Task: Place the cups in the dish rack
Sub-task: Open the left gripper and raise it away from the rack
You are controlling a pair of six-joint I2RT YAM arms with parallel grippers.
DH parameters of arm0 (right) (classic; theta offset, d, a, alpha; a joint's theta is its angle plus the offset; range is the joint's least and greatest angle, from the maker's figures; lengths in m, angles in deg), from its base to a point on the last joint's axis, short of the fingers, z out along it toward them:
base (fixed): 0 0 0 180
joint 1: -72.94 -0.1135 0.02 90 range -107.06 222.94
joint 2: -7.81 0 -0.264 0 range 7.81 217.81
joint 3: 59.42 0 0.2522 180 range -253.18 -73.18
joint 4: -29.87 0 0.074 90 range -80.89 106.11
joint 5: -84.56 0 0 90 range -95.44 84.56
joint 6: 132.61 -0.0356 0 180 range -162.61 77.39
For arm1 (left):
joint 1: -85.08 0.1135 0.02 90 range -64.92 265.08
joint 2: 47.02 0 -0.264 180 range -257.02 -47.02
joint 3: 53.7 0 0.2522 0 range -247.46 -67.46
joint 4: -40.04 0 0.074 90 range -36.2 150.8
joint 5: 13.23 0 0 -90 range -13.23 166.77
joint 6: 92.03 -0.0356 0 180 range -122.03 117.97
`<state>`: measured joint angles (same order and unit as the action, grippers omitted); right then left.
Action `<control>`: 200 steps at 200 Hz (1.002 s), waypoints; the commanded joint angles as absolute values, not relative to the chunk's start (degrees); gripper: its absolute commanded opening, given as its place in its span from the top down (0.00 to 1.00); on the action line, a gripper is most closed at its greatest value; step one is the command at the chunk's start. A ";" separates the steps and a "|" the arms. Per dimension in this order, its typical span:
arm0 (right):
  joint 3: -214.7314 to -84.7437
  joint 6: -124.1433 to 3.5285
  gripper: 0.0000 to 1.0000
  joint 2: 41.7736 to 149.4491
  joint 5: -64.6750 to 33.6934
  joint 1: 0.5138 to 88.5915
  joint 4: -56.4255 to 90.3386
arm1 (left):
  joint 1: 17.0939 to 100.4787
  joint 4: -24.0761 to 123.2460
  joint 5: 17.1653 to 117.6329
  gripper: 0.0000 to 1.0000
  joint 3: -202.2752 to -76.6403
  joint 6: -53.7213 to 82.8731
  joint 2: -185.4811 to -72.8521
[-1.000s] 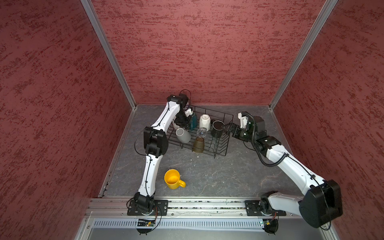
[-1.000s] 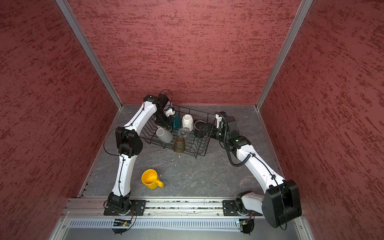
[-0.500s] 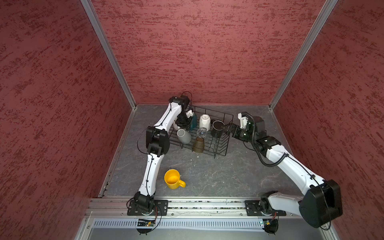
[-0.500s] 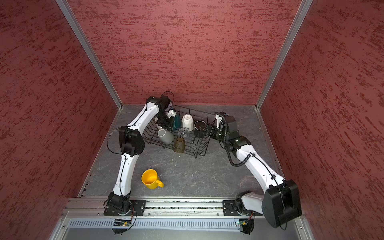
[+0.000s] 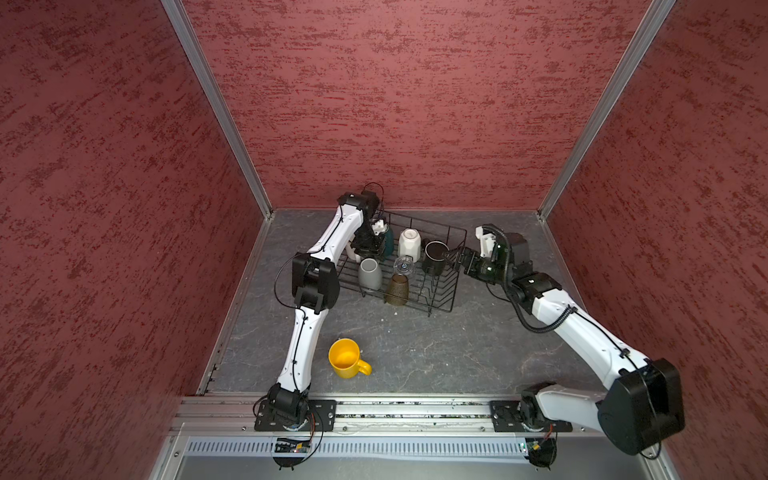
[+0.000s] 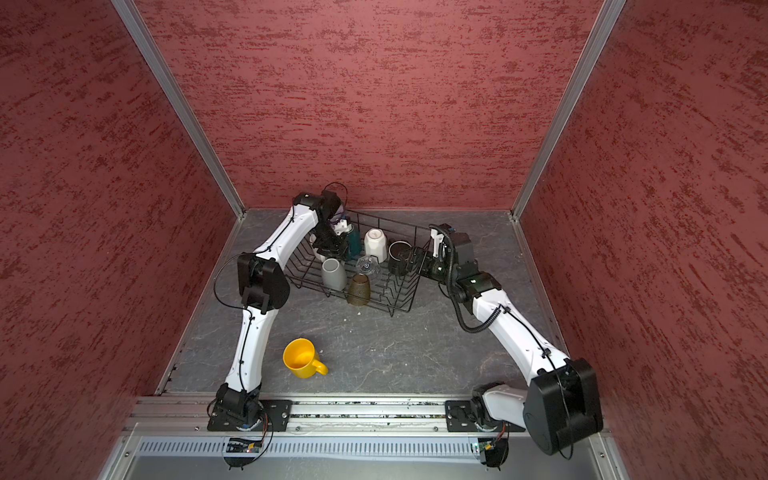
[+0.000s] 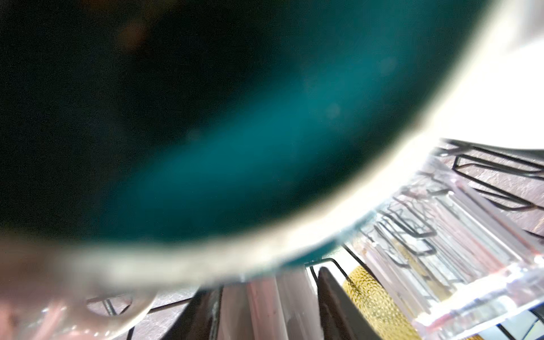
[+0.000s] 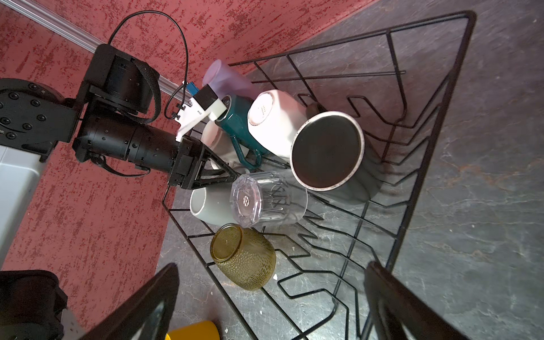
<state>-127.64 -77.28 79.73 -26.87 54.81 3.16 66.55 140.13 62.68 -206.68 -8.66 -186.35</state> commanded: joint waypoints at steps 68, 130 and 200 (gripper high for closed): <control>-128.15 -77.17 0.01 79.13 -27.00 55.32 2.60 | 67.19 139.73 60.18 0.00 -207.04 -7.48 -183.39; -131.17 -74.97 0.01 80.06 -25.14 55.30 -1.00 | 67.58 135.47 59.13 0.00 -205.47 -6.44 -175.81; -137.12 -67.82 0.14 79.46 -17.35 50.52 -10.07 | 71.36 107.19 60.22 0.00 -181.55 -1.70 -148.95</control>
